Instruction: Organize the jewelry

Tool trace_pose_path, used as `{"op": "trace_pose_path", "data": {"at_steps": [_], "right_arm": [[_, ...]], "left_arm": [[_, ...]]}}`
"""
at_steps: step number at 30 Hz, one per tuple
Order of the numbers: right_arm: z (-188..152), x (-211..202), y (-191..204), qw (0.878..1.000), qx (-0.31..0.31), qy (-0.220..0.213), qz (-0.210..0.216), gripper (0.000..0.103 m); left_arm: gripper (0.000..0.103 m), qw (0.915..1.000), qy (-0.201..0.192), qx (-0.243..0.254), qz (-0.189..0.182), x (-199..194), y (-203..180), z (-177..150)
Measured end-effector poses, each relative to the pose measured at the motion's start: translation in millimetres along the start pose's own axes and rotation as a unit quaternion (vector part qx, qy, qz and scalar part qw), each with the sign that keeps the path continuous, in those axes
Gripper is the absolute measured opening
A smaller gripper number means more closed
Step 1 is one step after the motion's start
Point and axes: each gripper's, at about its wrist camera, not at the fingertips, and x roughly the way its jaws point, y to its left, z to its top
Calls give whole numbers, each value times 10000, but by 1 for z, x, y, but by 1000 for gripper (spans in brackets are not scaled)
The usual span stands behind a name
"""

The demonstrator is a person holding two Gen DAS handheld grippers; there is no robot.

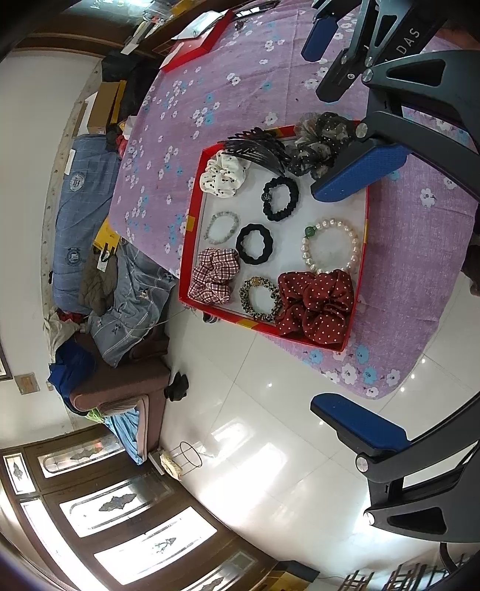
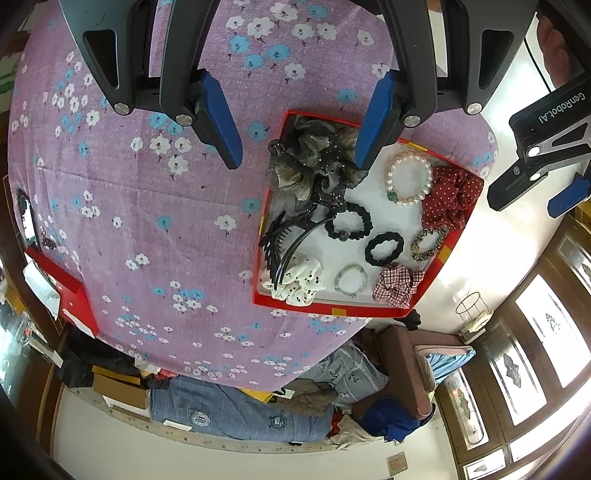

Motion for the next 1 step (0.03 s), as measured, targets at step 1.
{"op": "trace_pose_path", "data": {"at_steps": [1], "right_arm": [[0, 1, -1, 10000, 15, 15, 5, 68]], "left_arm": [[103, 10000, 21, 14, -4, 1, 0, 0]]}}
